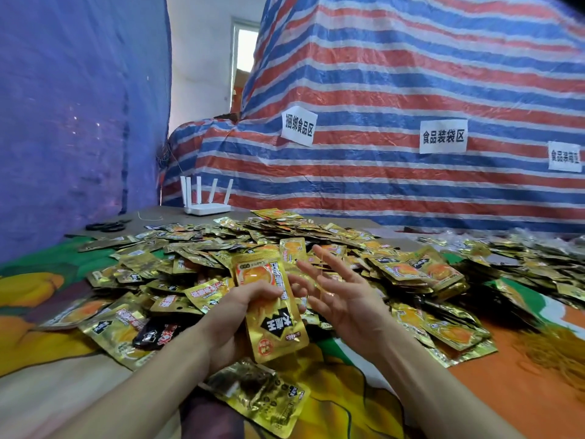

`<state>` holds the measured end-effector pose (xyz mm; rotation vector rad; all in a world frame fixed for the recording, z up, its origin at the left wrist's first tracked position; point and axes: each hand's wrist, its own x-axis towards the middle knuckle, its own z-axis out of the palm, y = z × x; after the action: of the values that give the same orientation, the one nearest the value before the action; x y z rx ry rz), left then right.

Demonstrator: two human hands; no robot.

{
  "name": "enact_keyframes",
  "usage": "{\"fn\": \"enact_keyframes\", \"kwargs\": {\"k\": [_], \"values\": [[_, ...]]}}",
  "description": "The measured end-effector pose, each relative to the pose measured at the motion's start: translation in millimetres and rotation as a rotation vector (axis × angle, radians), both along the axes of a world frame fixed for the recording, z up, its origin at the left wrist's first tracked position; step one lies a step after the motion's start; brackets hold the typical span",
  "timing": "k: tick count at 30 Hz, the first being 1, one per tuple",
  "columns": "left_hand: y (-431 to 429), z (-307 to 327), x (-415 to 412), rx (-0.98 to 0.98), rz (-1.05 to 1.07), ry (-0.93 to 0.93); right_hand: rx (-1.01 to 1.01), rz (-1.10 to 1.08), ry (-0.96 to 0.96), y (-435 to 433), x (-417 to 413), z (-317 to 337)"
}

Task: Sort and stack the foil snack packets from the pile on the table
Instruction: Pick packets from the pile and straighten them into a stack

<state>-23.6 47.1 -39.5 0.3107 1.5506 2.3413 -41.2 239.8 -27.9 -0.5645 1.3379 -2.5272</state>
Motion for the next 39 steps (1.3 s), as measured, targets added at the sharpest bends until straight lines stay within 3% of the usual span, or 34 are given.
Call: {"fn": "enact_keyframes", "kwargs": {"k": [6,12,16,24,31,36,39], "values": [[3.4,2.6,-1.6,0.078,0.273,-0.011,0.097,-0.161,0.024,-3.5,1.6,-2.9],[-4.9,9.3,-8.6,0.271,0.541,-0.024,0.241,-0.148,0.103,-28.4,9.5,-14.6],[-1.0,13.9,-5.9,0.303,0.516,-0.008,0.287,-0.083,0.198,-47.3,12.4,-24.2],[22.2,2.8,5.6,0.090,0.517,0.107,0.293,-0.243,0.283,-44.5,9.0,-24.2],[23.6,-1.6,4.5,0.082,0.490,0.110,0.605,-0.444,0.497,-38.6,11.6,-21.5],[15.7,2.0,2.8,0.107,0.407,0.035,0.712,-0.465,0.374,-34.3,10.4,-19.0],[10.0,-0.2,-0.8,0.089,0.338,0.088,0.697,-0.373,0.287,-28.5,13.5,-11.5]]}}
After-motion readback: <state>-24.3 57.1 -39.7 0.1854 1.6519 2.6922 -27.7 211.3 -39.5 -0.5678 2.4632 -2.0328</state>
